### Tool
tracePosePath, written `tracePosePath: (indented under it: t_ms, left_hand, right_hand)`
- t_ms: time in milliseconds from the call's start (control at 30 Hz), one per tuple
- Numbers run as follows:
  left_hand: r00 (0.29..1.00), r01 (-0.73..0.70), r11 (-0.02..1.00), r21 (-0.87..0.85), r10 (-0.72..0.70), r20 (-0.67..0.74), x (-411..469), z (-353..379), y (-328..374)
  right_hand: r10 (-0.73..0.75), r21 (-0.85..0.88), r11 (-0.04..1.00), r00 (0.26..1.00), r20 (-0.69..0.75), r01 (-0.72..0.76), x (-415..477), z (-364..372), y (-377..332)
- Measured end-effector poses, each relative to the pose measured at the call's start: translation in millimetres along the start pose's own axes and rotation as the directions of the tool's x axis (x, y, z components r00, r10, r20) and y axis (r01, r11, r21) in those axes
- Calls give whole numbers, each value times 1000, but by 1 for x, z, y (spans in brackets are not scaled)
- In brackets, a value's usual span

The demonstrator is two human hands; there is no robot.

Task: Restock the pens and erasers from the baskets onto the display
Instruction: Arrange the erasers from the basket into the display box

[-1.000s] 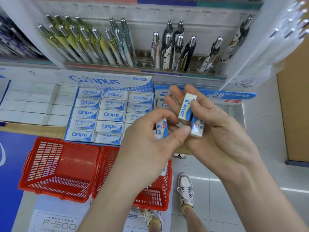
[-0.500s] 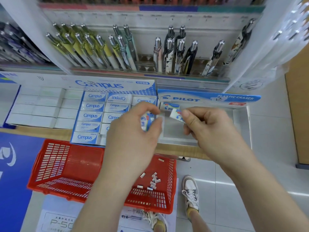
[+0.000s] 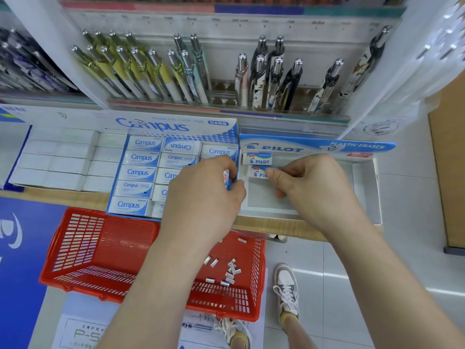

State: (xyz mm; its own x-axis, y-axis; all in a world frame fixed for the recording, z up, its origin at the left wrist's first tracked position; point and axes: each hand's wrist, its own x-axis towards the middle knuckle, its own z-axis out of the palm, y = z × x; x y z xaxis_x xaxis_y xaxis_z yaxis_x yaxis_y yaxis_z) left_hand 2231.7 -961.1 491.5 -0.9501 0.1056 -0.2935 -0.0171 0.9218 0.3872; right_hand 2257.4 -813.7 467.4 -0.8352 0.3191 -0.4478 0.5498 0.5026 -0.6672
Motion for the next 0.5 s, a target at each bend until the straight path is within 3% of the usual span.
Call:
tracePosePath:
  t_ms: [167,500]
  left_hand:
    - [1000,-18,1000,-6,18,11,-4,1,-1]
    - [999,-33,999,36,34,-18,-3,4,-2]
  right_hand:
    - [-35,1,999,999,30,35,1,2,-3]
    - [-114,-299,951,988,-103,79,-5,13,-6]
